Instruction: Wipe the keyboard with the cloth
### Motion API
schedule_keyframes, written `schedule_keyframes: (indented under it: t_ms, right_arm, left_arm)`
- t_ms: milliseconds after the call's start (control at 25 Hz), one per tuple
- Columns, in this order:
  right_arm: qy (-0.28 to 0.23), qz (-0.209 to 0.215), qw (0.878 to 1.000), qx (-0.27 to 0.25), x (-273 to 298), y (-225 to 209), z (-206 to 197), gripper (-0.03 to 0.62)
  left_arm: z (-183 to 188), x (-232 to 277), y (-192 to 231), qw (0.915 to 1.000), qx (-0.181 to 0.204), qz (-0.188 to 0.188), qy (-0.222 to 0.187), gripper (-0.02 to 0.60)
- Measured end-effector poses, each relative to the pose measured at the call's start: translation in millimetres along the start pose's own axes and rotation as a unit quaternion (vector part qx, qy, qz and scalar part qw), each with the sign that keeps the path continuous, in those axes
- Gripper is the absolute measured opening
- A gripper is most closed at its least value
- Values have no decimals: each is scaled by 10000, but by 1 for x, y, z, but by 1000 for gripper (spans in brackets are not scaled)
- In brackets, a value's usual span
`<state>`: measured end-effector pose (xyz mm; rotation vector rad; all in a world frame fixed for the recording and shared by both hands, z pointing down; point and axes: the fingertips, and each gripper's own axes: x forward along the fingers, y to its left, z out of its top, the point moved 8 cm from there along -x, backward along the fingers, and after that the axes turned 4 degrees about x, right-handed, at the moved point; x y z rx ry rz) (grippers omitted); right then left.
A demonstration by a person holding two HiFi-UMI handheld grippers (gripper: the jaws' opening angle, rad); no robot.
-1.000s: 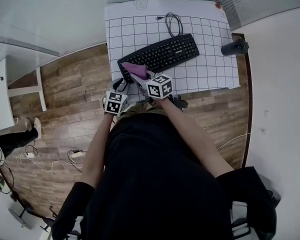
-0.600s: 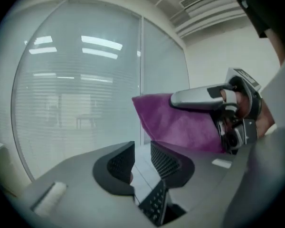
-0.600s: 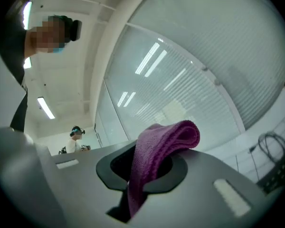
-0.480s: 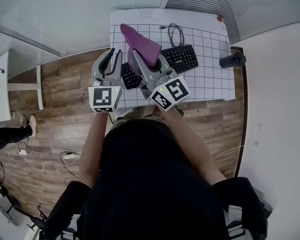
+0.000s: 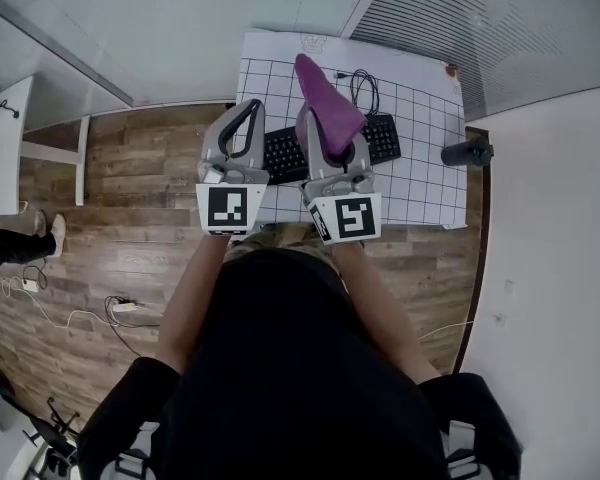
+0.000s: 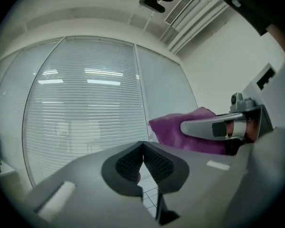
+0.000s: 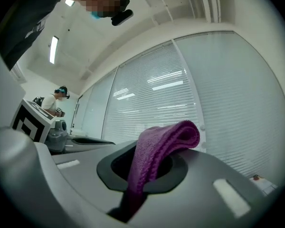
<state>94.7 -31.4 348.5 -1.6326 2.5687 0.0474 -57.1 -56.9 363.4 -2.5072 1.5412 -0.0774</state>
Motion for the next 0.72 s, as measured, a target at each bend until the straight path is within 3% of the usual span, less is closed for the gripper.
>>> schedule_keyframes:
  t_ms: [320, 720]
  right_arm:
    - [79, -77, 9999, -6, -18, -1, 11, 37]
    - [192, -107, 9997, -45, -86, -1, 35, 37]
  left_arm:
    - [4, -9, -11, 9999, -50, -87, 105, 2]
    - [25, -49, -63, 9990, -12, -358, 268, 2]
